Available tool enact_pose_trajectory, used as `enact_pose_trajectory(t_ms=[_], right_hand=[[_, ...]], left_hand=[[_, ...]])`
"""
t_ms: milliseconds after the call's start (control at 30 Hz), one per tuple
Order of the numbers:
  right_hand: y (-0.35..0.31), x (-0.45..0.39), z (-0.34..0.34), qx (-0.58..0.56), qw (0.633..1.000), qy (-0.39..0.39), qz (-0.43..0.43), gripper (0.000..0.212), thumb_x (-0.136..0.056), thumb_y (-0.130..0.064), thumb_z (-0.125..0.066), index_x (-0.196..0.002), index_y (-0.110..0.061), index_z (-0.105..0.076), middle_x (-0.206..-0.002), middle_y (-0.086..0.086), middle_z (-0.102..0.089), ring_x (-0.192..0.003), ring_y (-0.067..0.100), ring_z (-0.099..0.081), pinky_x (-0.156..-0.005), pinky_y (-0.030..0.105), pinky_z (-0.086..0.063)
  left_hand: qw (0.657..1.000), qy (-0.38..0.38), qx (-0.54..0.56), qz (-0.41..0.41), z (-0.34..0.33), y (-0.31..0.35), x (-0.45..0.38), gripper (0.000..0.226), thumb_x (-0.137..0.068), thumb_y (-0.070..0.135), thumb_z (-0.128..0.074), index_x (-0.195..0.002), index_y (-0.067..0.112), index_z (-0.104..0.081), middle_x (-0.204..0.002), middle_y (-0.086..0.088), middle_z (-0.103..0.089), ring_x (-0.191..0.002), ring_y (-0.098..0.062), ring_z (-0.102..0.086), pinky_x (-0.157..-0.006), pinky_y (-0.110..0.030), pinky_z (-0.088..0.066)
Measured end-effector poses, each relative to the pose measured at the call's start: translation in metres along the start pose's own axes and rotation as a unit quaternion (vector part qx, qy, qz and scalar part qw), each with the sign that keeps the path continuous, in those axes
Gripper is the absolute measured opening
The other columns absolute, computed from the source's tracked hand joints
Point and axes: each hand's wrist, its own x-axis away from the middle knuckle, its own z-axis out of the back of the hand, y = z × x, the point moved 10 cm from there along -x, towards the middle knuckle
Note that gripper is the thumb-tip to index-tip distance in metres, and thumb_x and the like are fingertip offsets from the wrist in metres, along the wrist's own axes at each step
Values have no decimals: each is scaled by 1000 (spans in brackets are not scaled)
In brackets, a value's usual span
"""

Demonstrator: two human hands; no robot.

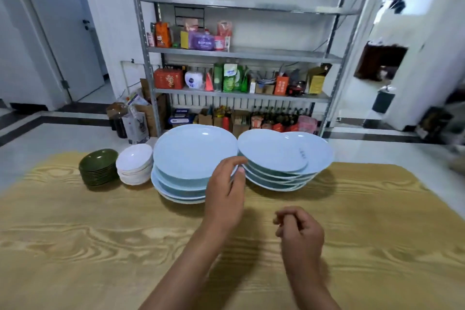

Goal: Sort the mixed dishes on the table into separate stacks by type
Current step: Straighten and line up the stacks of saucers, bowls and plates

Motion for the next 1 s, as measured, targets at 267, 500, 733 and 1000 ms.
enact_pose_trajectory(t_ms=[267, 500, 733, 1000], right_hand=[[12, -109, 100, -59, 970, 235, -15, 21, -82, -4, -48, -88, -12, -67, -89, 5, -67, -83, 16, -59, -80, 34, -48], [61, -203, 66, -122, 978, 92, -145, 30, -90, -33, -52, -117, -23, -61, -120, -6, -60, -116, 16, -54, -88, 29, -41], [62, -243, 25, -227, 961, -60, -145, 24, -94, -39, -53, -90, -24, -71, -96, -1, -73, -94, 20, -68, -80, 36, -51], [86, -252, 20, -221, 960, -60, -160, 31, -96, -27, -52, -122, -14, -65, -116, 6, -70, -110, 26, -65, -99, 45, -48]], left_hand=[[980, 115, 38, 158, -96, -66, 20, 52, -95, 27, -50, -142, 13, -33, -144, -1, -35, -130, -13, -34, -104, -22, -26], [950, 160, 162, 213, -120, -103, 7, 86, -78, 56, -54, -149, 21, -23, -152, 2, -28, -136, -8, -29, -113, -31, -25], [942, 127, 240, 199, -129, -117, -17, 72, -81, 56, -53, -146, 34, -31, -147, 14, -40, -131, 0, -39, -112, -31, -31], [964, 117, 176, 159, -131, -111, -20, 73, -77, 59, -54, -144, 45, -29, -148, 17, -36, -135, 0, -33, -112, -32, -29]])
